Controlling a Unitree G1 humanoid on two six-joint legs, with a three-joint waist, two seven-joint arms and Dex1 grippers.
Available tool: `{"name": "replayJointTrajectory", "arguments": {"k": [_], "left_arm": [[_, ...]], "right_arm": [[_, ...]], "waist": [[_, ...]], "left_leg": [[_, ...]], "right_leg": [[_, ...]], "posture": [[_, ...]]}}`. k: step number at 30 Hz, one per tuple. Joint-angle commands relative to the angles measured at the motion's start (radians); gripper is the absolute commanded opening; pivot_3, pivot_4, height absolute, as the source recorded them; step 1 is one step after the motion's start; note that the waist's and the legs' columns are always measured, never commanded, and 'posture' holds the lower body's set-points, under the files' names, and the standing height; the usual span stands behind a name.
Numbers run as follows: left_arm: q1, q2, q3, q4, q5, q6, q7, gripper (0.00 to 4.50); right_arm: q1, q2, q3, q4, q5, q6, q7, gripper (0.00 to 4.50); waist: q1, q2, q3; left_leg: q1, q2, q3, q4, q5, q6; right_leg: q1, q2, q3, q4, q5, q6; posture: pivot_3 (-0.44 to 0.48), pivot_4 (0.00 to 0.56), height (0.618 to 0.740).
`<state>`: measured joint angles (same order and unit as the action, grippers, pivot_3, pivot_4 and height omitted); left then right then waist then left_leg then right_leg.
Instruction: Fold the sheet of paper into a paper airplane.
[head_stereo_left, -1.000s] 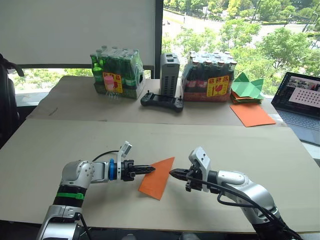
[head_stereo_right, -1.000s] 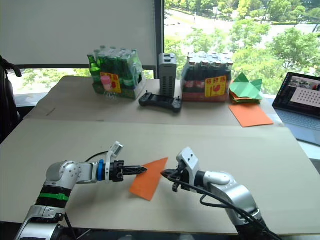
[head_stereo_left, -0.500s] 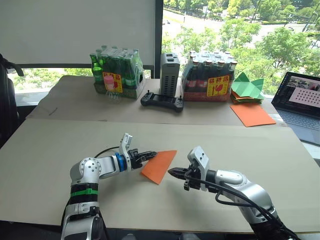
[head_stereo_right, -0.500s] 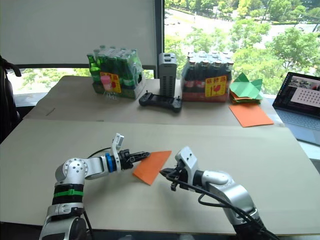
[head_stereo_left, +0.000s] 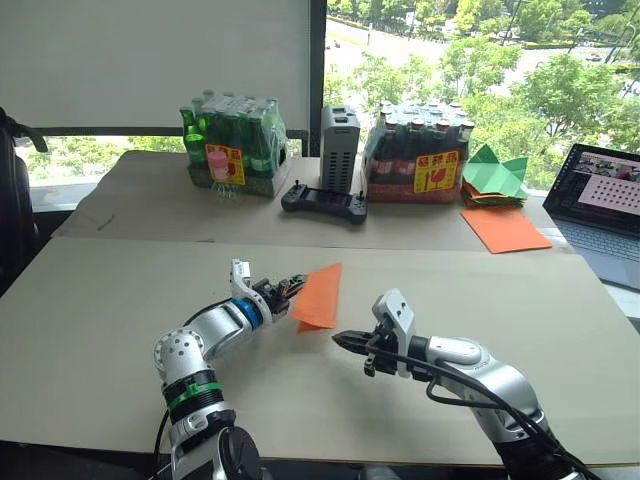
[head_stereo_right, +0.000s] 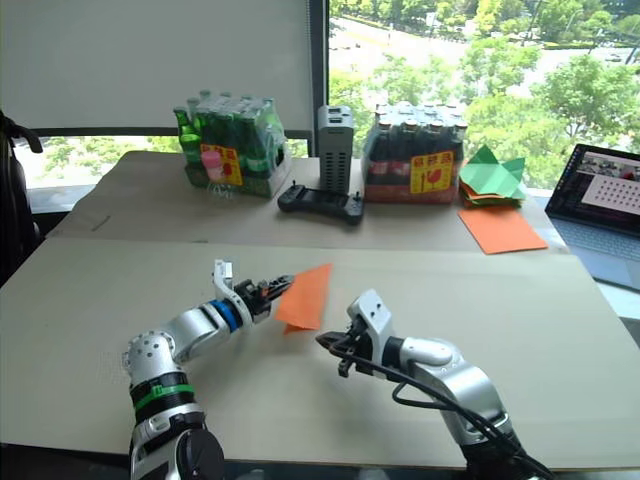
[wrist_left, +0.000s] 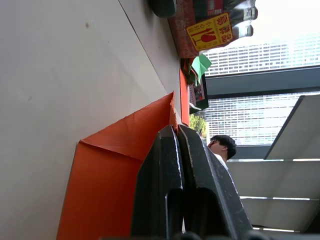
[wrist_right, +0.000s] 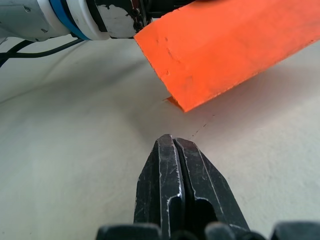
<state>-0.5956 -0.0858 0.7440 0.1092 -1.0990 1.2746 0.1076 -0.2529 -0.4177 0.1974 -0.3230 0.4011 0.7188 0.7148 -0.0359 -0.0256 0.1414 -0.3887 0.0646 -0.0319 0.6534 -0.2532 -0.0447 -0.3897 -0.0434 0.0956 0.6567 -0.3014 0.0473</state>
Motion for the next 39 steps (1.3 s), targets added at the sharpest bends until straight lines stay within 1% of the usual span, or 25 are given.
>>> {"name": "replayJointTrajectory", "arguments": {"k": [1,5,8,16,19,23,25,27,30,34,36,37,39], "left_arm": [[0.006,-0.008,0.003,-0.052,-0.059,-0.047,0.081,0.07],[0.029,-0.026,-0.017,-0.098,-0.087,-0.084,0.192,0.07],[0.039,-0.044,-0.045,-0.139,-0.081,-0.141,0.249,0.07],[0.05,-0.07,-0.113,-0.158,-0.102,-0.229,0.369,0.07],[0.066,-0.078,-0.139,-0.164,-0.128,-0.245,0.389,0.88],[0.093,-0.069,-0.167,-0.168,-0.188,-0.239,0.408,2.24],[0.109,-0.048,-0.178,-0.168,-0.213,-0.236,0.417,2.24],[0.127,-0.004,-0.182,-0.171,-0.245,-0.218,0.412,2.24],[0.156,0.088,-0.168,-0.159,-0.314,-0.196,0.404,2.24],[0.196,0.251,-0.158,-0.121,-0.349,-0.165,0.335,2.24],[0.215,0.336,-0.16,-0.1,-0.342,-0.153,0.27,2.26],[0.225,0.381,-0.169,-0.092,-0.315,-0.152,0.226,2.26],[0.239,0.445,-0.191,-0.075,-0.267,-0.158,0.154,2.26]], "right_arm": [[-0.008,0.006,0.002,-0.015,-0.001,-0.036,0.004,0.02],[-0.012,0.009,0.007,-0.005,-0.003,-0.045,0.007,0.02],[-0.014,0.01,0.011,0.0,-0.003,-0.047,0.009,0.02],[-0.02,0.015,0.018,0.005,-0.001,-0.049,0.01,0.02],[-0.02,0.017,0.021,0.005,-0.001,-0.051,0.008,0.02],[-0.022,0.023,0.022,0.004,0.0,-0.051,0.006,0.02],[-0.024,0.026,0.023,0.004,-0.001,-0.054,0.005,0.02],[-0.03,0.026,0.032,-0.001,-0.016,-0.075,0.005,0.02],[-0.044,0.038,0.045,-0.013,-0.041,-0.104,-0.008,0.02],[-0.07,0.054,0.091,-0.011,-0.109,-0.167,-0.027,0.02],[-0.085,0.065,0.126,0.001,-0.15,-0.208,-0.03,0.62],[-0.093,0.075,0.144,0.013,-0.169,-0.229,-0.034,0.85],[-0.11,0.101,0.166,0.044,-0.204,-0.26,-0.053,1.57]], "waist": [[0.001,0.0,0.0],[0.005,0.0,0.0],[0.01,0.0,0.0],[0.021,-0.001,0.001],[0.021,-0.001,0.001],[0.021,-0.001,0.001],[0.021,-0.001,0.001],[0.019,-0.001,0.001],[0.011,-0.001,0.001],[0.011,-0.001,0.001],[0.013,-0.001,0.001],[0.012,-0.002,0.001],[0.013,-0.002,0.001]], "left_leg": [[0.0,0.0,0.0,0.0,0.0,0.0],[0.0,0.0,0.0,0.0,0.0,-0.001],[0.0,0.0,0.0,0.0,0.001,-0.001],[0.0,0.0,0.0,0.0,0.002,-0.003],[0.0,0.0,0.0,0.0,0.002,-0.003],[0.0,-0.001,0.0,0.0,0.002,-0.004],[0.0,0.0,0.0,0.0,0.002,-0.004],[0.0,0.0,0.0,0.0,0.002,-0.004],[0.0,0.0,0.0,0.0,0.002,-0.004],[0.0,0.0,-0.001,0.0,0.003,-0.004],[0.0,0.0,-0.001,0.0,0.003,-0.005],[0.0,0.0,-0.001,-0.001,0.003,-0.006],[0.0,0.0,-0.001,-0.002,0.004,-0.007]], "right_leg": [[0.0,0.0,0.0,0.0,0.0,0.0],[0.0,0.0,0.0,0.0,0.0,0.0],[0.0,0.0,0.0,0.0,0.0,0.0],[0.0,0.0,0.0,-0.001,0.0,0.0],[0.0,0.0,0.0,-0.001,0.0,0.0],[0.0,0.0,0.0,-0.001,0.0,0.0],[0.0,0.0,0.0,-0.001,0.0,0.0],[0.0,0.0,0.0,-0.001,0.0,0.0],[0.0,0.0,0.0,0.0,0.0,0.0],[-0.001,0.0,0.0,0.0,0.0,0.0],[-0.001,0.0,-0.001,0.0,0.0,0.0],[-0.001,0.0,-0.001,0.0,0.0,0.0],[-0.001,0.0,-0.001,0.0,0.0,0.0]], "posture": [[0.0,0.15,0.74],[0.0,0.15,0.74],[0.0,0.15,0.74],[0.0,0.15,0.74],[0.0,0.15,0.74],[0.0,0.15,0.74],[0.0,0.15,0.74],[0.0,0.15,0.74],[0.0,0.15,0.74],[0.0,0.15,0.74],[0.0,0.15,0.74],[0.0,0.15,0.74],[0.0,0.15,0.74]]}}
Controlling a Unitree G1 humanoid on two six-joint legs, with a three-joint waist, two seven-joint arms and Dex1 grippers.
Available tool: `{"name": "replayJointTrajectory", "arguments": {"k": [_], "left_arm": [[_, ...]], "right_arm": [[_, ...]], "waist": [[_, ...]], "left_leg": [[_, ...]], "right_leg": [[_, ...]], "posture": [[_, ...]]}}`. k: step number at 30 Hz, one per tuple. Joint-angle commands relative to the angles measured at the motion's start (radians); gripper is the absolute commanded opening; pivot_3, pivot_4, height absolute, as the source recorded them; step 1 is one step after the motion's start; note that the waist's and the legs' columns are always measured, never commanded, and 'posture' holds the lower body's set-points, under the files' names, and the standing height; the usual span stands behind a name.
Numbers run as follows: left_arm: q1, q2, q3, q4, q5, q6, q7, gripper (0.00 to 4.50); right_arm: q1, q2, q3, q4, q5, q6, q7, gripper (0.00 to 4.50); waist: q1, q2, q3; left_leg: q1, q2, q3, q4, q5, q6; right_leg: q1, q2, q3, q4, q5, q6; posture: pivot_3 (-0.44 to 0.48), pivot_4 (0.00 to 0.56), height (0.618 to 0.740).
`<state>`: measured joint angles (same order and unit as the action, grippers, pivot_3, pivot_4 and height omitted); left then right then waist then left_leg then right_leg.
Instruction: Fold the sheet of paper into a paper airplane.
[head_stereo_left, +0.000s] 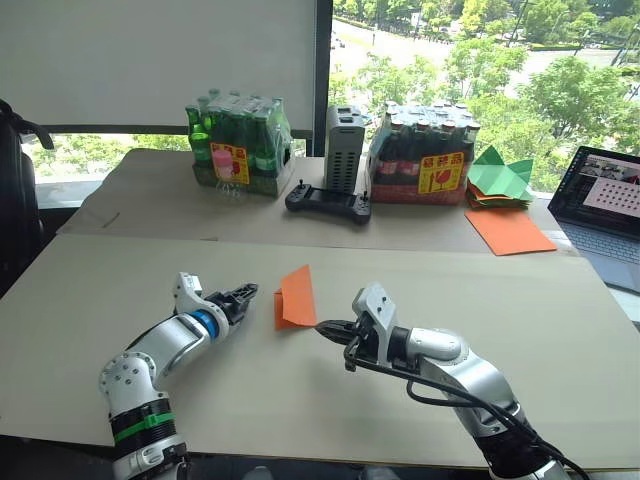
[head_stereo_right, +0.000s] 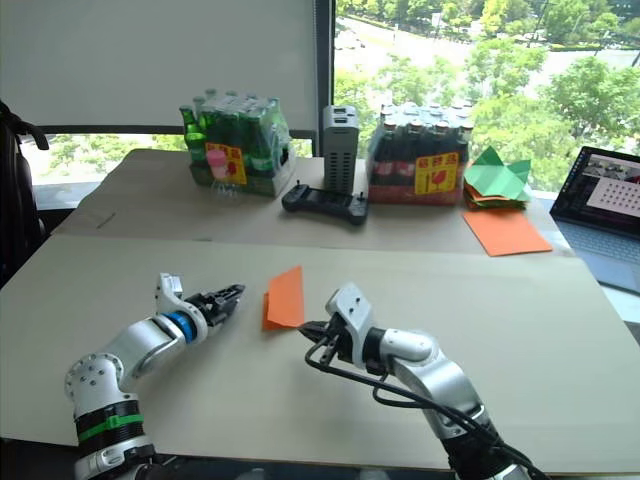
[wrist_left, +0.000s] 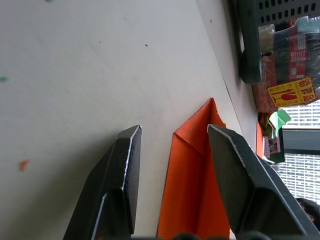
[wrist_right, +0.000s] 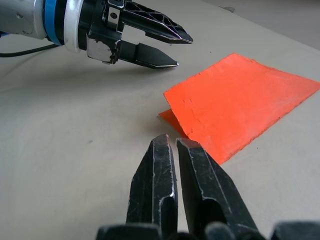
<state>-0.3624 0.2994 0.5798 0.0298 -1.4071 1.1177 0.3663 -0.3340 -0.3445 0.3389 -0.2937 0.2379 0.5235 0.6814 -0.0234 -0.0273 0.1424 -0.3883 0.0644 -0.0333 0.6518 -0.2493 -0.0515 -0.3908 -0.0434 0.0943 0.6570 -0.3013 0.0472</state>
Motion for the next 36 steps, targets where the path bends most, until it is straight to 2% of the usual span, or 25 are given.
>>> {"name": "replayJointTrajectory", "arguments": {"k": [1,6,14,26,36], "left_arm": [[0.007,0.075,-0.032,0.014,0.055,-0.009,-0.127,2.26],[0.0,0.097,-0.051,0.043,0.13,-0.055,-0.193,2.26],[0.037,0.07,-0.061,-0.016,0.147,-0.068,-0.201,2.26],[0.045,0.061,-0.044,-0.028,0.139,-0.08,-0.18,2.26],[0.061,0.039,-0.047,-0.052,0.134,-0.08,-0.166,2.26]], "right_arm": [[-0.036,0.04,0.031,0.031,-0.052,-0.078,-0.025,1.9],[-0.083,0.115,0.068,0.124,-0.117,-0.147,-0.061,3.6],[-0.129,0.187,0.075,0.233,-0.219,-0.24,-0.139,3.6],[-0.121,0.186,0.138,0.271,-0.335,-0.329,-0.144,3.6],[-0.121,0.185,0.126,0.284,-0.405,-0.333,-0.186,3.6]], "waist": [[0.0,0.0,0.0],[0.008,-0.001,0.0],[0.005,-0.001,0.0],[0.001,-0.001,0.0],[0.002,-0.001,0.0]], "left_leg": [[0.0,0.0,0.0,-0.001,0.001,-0.002],[0.0,0.0,0.0,-0.002,0.003,-0.005],[0.0,0.0,0.0,-0.006,0.005,-0.01],[0.0,0.0,-0.001,-0.007,0.006,-0.01],[0.0,0.0,-0.001,-0.007,0.006,-0.01]], "right_leg": [[0.0,0.0,0.0,0.0,0.0,0.0],[0.0,-0.001,-0.001,-0.001,0.0,0.0],[-0.002,-0.001,-0.001,0.0,0.0,-0.001],[-0.003,-0.001,0.0,0.001,0.0,-0.001],[-0.003,-0.001,0.0,0.001,0.0,-0.001]], "posture": [[0.0,0.15,0.74],[0.0,0.15,0.74],[0.0,0.15,0.74],[0.0,0.15,0.74],[0.0,0.15,0.74]]}}
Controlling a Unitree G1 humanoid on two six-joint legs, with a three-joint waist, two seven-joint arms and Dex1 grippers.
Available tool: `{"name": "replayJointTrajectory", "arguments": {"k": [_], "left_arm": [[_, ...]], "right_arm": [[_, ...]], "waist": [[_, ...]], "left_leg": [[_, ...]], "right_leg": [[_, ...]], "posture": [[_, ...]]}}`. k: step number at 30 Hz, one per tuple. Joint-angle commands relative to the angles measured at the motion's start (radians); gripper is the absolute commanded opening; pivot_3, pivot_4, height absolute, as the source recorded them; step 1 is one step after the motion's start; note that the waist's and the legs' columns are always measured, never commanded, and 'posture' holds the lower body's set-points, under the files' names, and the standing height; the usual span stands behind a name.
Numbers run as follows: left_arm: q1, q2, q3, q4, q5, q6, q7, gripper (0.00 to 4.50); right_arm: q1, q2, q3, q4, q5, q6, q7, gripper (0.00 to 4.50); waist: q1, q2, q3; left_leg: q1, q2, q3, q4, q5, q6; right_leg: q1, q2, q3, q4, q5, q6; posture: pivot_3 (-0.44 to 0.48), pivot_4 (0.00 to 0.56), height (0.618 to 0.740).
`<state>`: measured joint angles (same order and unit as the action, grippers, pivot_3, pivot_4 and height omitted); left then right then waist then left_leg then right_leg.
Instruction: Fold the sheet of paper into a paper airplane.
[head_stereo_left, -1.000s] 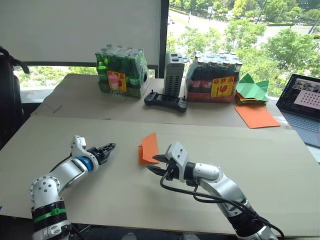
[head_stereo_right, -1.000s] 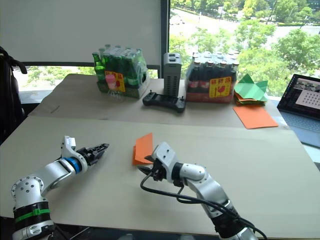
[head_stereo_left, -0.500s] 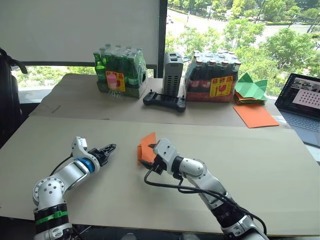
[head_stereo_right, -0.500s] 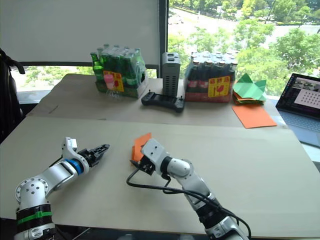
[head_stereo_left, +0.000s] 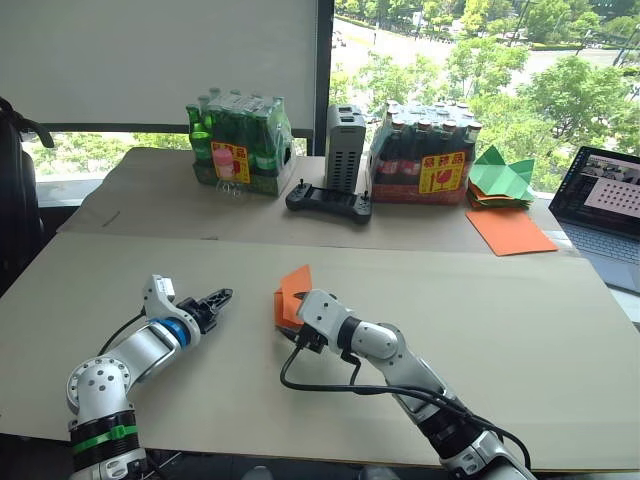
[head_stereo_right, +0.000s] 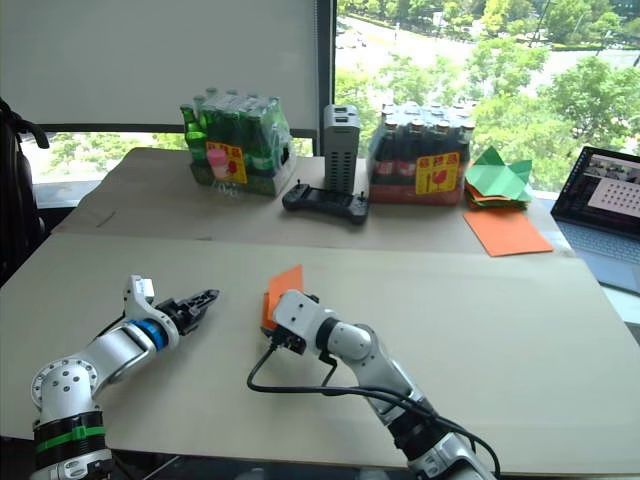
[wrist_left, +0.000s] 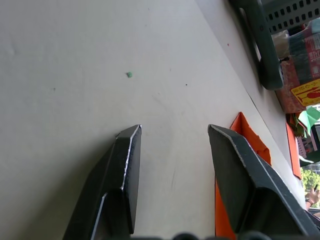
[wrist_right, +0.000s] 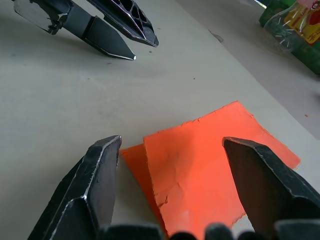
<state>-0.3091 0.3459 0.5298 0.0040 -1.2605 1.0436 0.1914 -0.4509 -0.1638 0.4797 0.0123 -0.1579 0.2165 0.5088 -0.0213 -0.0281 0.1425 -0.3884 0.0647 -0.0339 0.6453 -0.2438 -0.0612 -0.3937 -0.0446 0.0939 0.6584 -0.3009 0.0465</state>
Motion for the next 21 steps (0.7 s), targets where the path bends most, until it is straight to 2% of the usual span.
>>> {"name": "replayJointTrajectory", "arguments": {"k": [1,21], "left_arm": [[0.008,-0.009,0.003,-0.026,-0.012,-0.006,0.009,2.26],[0.013,-0.031,-0.015,-0.033,-0.006,-0.011,0.007,2.26]], "right_arm": [[-0.003,0.004,-0.017,-0.024,-0.011,-0.026,-0.013,3.6],[0.019,-0.037,-0.046,-0.066,-0.067,-0.017,-0.047,3.6]], "waist": [[0.0,0.0,0.0],[0.001,0.0,0.0]], "left_leg": [[0.0,0.0,0.0,0.0,0.0,0.0],[0.0,0.0,0.0,0.0,0.0,0.0]], "right_leg": [[0.0,0.0,0.0,0.0,0.0,0.0],[0.0,0.0,0.0,0.0,0.0,0.0]], "posture": [[0.0,0.15,0.74],[0.0,0.15,0.74]]}}
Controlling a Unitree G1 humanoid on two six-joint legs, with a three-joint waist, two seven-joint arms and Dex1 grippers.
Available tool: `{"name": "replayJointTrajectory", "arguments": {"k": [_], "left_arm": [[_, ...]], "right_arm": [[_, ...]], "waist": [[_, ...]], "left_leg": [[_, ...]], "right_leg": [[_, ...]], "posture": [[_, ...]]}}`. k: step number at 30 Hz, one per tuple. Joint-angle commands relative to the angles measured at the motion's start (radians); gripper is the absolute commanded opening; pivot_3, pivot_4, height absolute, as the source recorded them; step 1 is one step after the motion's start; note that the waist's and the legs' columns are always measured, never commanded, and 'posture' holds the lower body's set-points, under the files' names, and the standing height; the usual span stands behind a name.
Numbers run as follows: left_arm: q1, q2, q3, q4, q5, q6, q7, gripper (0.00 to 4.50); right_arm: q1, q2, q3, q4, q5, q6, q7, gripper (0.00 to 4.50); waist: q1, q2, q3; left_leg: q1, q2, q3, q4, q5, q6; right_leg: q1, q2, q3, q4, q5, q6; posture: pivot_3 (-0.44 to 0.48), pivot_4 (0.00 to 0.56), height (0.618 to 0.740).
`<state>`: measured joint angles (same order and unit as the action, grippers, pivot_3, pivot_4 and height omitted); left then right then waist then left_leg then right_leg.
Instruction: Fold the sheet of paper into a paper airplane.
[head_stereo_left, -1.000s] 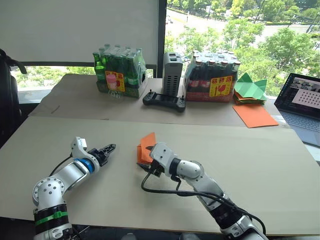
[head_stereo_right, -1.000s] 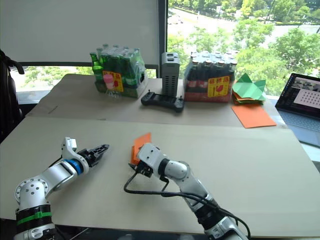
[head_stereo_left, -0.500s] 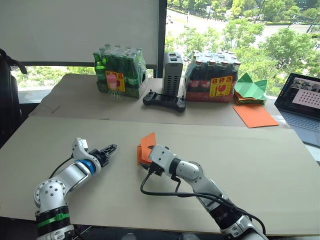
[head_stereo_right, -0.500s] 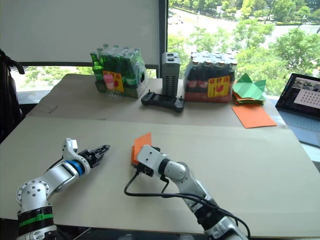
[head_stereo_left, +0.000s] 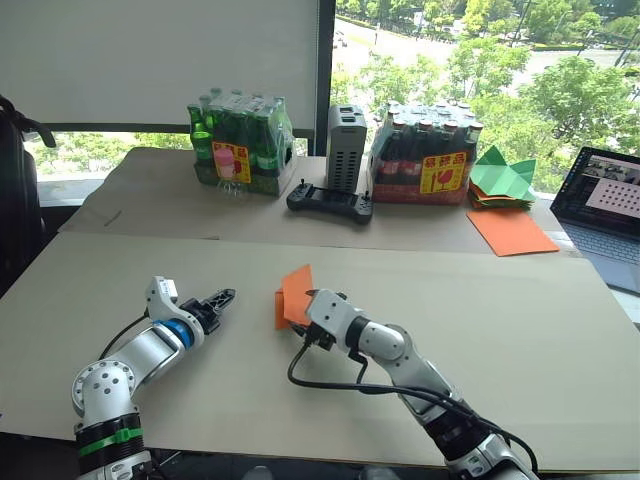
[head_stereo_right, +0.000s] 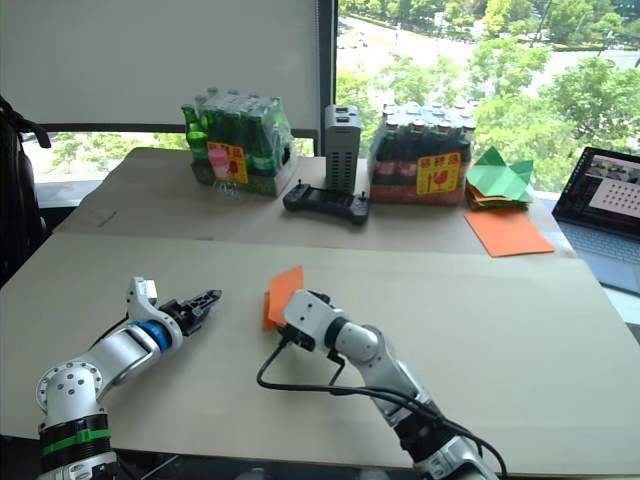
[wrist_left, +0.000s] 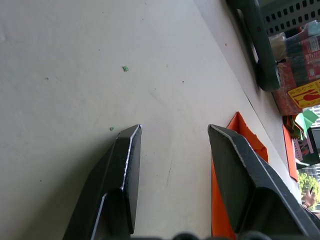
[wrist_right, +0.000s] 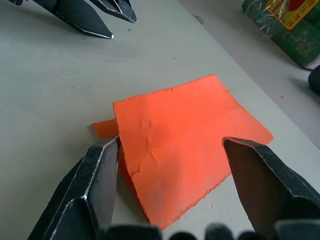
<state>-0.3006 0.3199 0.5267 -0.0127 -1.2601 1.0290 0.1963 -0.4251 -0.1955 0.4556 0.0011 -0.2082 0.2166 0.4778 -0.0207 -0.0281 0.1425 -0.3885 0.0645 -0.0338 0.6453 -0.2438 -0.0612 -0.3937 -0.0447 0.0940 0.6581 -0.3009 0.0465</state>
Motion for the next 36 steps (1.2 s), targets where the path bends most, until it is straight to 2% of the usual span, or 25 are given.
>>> {"name": "replayJointTrajectory", "arguments": {"k": [1,18,21,29,36], "left_arm": [[0.004,-0.005,-0.013,-0.016,-0.006,0.004,0.001,2.26],[0.001,-0.012,-0.021,-0.016,-0.008,0.0,0.002,2.26],[0.003,-0.014,-0.02,-0.017,-0.01,0.0,0.004,2.26],[0.007,-0.02,-0.017,-0.024,-0.011,-0.003,0.01,2.26],[0.009,-0.022,-0.017,-0.025,-0.012,-0.003,0.01,2.26]], "right_arm": [[-0.007,-0.007,-0.023,-0.056,-0.019,-0.018,-0.017,3.6],[-0.02,-0.008,-0.021,-0.035,-0.064,-0.016,-0.046,3.6],[-0.02,-0.007,-0.02,-0.032,-0.07,-0.014,-0.045,2.76],[-0.015,-0.01,-0.017,-0.02,-0.097,0.001,-0.047,0.01],[-0.014,-0.015,-0.03,-0.023,-0.116,0.01,-0.058,0.01]], "waist": [[0.0,0.0,0.0],[0.0,0.0,0.0],[0.0,0.0,0.0],[0.001,0.0,0.0],[0.001,0.0,0.0]], "left_leg": [[0.0,0.0,0.0,0.0,0.0,0.0],[0.0,0.0,0.0,0.0,0.0,0.0],[0.0,0.0,0.0,0.0,0.0,0.0],[0.0,0.0,0.0,0.0,0.0,0.0],[0.0,0.0,0.0,0.0,0.0,0.0]], "right_leg": [[0.0,0.0,0.0,0.0,0.0,0.0],[0.0,0.0,0.0,0.0,0.0,0.0],[0.0,0.0,0.0,0.0,0.0,0.0],[0.0,0.0,0.0,0.0,0.0,0.0],[0.0,0.0,0.0,0.0,0.0,0.0]], "posture": [[0.0,0.15,0.74],[0.0,0.15,0.74],[0.0,0.15,0.74],[0.0,0.15,0.74],[0.0,0.15,0.74]]}}
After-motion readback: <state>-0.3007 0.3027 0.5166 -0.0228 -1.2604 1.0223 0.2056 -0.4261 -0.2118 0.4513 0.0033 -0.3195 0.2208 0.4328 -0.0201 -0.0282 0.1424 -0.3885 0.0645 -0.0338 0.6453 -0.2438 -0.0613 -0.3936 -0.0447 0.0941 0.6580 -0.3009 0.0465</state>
